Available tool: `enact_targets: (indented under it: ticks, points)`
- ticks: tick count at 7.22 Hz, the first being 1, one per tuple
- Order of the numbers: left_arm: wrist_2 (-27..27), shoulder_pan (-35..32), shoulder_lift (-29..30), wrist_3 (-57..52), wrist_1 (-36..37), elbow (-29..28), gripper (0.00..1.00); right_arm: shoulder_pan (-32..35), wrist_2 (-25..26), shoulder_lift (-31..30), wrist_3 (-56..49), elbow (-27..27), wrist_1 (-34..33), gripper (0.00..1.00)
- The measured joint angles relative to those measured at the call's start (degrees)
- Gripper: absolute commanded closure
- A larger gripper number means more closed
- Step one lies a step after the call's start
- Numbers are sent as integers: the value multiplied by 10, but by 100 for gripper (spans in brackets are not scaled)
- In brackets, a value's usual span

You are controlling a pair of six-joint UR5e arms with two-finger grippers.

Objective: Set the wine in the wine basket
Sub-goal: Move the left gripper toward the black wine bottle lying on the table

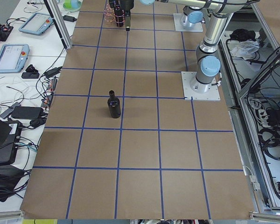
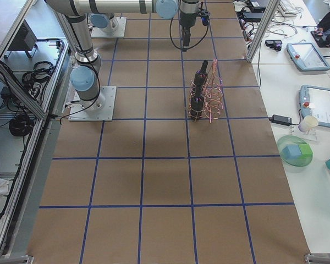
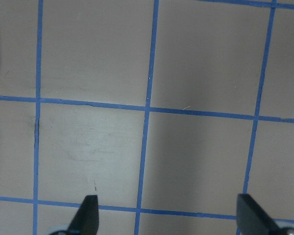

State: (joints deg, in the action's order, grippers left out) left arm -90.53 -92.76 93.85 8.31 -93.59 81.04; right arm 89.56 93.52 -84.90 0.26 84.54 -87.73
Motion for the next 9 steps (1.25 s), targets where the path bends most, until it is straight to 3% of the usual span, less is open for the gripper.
enact_targets:
  ticks: [3,4,6,8,9]
  points:
    - [-1,-2,-4,-5,0,3,1,0,1,-1,1,2,0,0]
    - [-1,-2,-6,-6,1,6,10,0,1,-1,1,2,0,0]
    - [-18,22,-13,-107,17,11,8,0,2,0,1,3,0,0]
    - [-46,116,-21,-286,28,15,7,0,-2,2,3,3,-7,0]
    - [-35,185,-21,-352,29,16,6,0,-5,2,4,3,-17,0]
